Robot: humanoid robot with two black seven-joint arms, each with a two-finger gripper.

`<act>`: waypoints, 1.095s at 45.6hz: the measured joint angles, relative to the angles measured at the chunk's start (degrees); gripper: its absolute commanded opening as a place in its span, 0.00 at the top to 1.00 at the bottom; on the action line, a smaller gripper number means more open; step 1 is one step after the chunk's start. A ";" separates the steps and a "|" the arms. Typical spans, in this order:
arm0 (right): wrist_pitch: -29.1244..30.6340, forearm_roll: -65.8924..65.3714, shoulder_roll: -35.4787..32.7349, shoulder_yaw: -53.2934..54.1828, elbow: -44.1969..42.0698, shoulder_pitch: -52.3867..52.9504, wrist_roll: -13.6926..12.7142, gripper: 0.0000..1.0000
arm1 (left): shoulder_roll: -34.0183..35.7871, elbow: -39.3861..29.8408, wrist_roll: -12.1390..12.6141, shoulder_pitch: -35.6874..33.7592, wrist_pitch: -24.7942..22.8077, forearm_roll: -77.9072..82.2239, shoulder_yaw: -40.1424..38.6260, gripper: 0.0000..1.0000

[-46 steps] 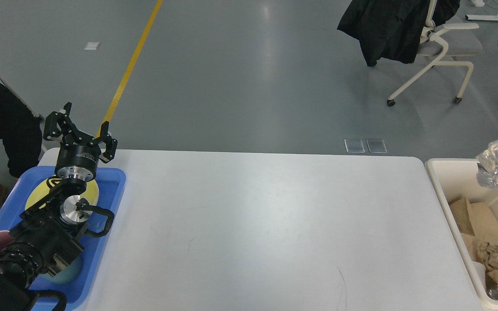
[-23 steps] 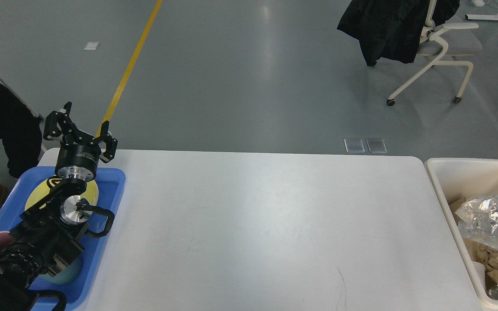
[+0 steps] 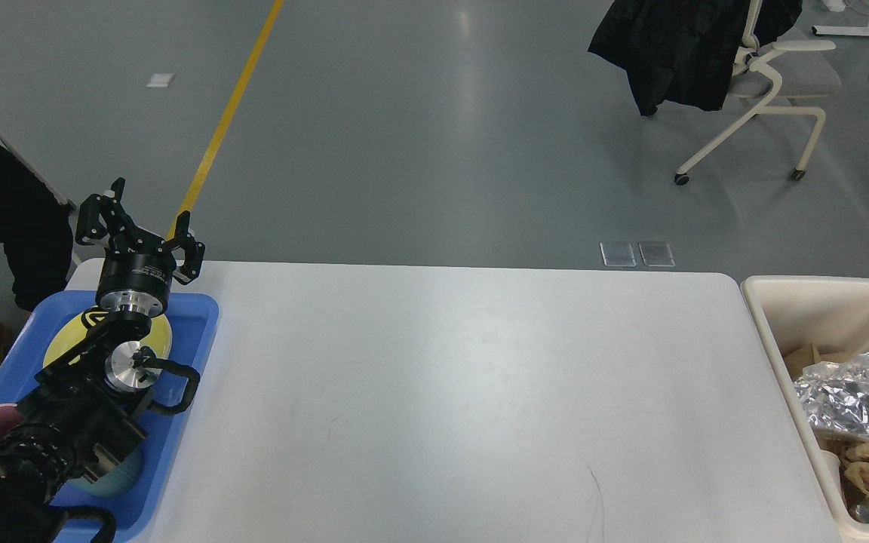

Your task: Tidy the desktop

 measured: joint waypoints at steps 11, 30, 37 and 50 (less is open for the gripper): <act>0.92 0.28 0.19 7.48 -8.61 8.58 -0.31 0.00 | 0.00 0.00 0.00 0.00 0.00 0.00 0.00 0.04; 13.09 0.57 12.63 33.88 -8.77 31.63 -0.31 0.00 | 0.00 0.01 0.00 -0.01 0.00 0.00 0.00 0.04; 17.11 0.54 19.43 46.69 -9.01 32.93 -0.27 0.00 | 0.00 0.00 0.00 0.00 0.00 0.00 0.00 0.04; 16.88 0.85 29.79 62.68 -9.08 26.18 0.08 0.00 | 0.00 0.00 0.00 0.00 0.00 0.01 0.00 0.04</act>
